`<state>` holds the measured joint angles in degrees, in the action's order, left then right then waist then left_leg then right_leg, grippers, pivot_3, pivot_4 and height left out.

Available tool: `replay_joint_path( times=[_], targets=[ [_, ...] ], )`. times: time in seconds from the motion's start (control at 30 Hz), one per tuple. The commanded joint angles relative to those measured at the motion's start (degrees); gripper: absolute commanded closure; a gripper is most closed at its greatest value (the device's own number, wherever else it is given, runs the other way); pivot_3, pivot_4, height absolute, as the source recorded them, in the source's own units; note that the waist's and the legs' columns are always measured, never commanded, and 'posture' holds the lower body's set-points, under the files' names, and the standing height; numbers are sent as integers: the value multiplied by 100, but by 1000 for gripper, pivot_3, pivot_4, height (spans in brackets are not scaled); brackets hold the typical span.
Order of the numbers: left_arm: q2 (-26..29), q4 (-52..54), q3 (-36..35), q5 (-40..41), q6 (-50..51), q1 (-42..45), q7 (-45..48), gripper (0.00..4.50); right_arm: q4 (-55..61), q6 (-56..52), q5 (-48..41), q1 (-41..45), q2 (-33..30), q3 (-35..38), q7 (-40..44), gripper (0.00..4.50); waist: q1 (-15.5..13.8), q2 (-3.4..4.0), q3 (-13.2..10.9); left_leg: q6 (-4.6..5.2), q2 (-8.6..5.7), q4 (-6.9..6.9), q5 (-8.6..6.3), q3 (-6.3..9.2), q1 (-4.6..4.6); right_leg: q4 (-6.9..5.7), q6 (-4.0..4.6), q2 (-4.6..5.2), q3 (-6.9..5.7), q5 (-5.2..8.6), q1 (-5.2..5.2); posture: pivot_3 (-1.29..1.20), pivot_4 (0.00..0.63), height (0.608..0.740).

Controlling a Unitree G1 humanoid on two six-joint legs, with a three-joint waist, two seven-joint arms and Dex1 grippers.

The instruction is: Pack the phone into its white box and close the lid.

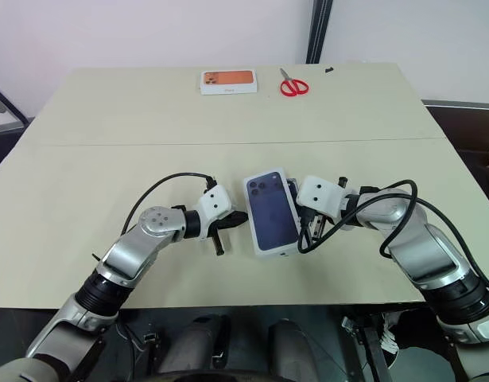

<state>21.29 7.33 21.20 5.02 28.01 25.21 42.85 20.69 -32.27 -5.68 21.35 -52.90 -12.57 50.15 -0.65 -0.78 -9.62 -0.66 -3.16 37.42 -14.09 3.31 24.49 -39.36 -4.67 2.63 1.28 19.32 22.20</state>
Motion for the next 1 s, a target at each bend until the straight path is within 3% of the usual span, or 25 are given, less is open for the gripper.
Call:
replay_joint_path(
  times=[0.03,1.0],
  targets=[
    [-193,238,-117,121,-199,139,-25,4500,325,33,1,-22,-33,124,104,4464,0,0,0,0,0,0,0,0,0,0,0,0,0,0,0,0,150,740],
    [-428,-112,128,-35,-369,436,400,4500,105,75,283,-271,-74,421,193,4464,0,0,0,-3,-1,2,2,-1,0,-1,0,0,0,0,-1,0,150,740]
  ],
)
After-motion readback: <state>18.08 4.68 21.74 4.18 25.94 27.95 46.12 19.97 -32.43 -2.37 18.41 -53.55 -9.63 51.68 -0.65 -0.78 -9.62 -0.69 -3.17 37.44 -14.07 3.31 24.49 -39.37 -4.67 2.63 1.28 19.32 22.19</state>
